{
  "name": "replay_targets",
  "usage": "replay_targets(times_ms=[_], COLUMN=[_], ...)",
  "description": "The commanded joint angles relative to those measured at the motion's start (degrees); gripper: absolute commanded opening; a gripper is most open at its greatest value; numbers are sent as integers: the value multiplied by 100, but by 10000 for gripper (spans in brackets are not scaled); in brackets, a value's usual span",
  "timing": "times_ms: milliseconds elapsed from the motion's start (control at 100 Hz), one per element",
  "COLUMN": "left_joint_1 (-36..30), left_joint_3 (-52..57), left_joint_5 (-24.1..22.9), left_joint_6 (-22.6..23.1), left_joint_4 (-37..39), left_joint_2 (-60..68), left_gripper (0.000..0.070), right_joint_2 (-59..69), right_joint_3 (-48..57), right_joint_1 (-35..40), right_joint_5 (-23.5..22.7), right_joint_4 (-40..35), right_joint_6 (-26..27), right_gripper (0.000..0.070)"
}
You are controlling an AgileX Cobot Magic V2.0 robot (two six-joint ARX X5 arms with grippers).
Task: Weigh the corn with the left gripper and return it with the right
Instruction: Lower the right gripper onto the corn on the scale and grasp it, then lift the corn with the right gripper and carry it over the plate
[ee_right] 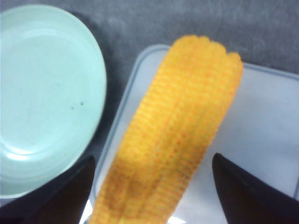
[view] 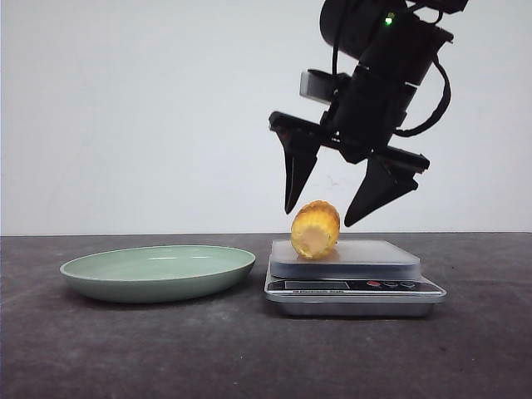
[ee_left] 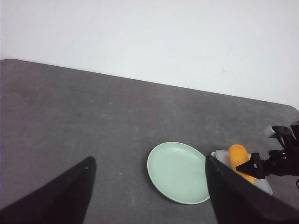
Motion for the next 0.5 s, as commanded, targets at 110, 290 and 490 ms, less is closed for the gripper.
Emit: replay_targets(times_ms=[110, 290, 490], left_joint_1=[-4, -4, -4], left_joint_3=[87, 87, 87], left_joint_5=[-17, -17, -17], left_joint_6=[79, 83, 107], left_joint_4=[59, 70, 70], left_joint_2=[9, 9, 9], left_gripper=[421, 421, 421], right_joint_2=[162, 162, 129], right_joint_3=[129, 129, 129], right_joint_1=[103, 153, 232], right_joint_5=[37, 153, 234], right_joint_4=[17, 114, 101], right_joint_6=[127, 208, 149], right_gripper=[352, 94, 0])
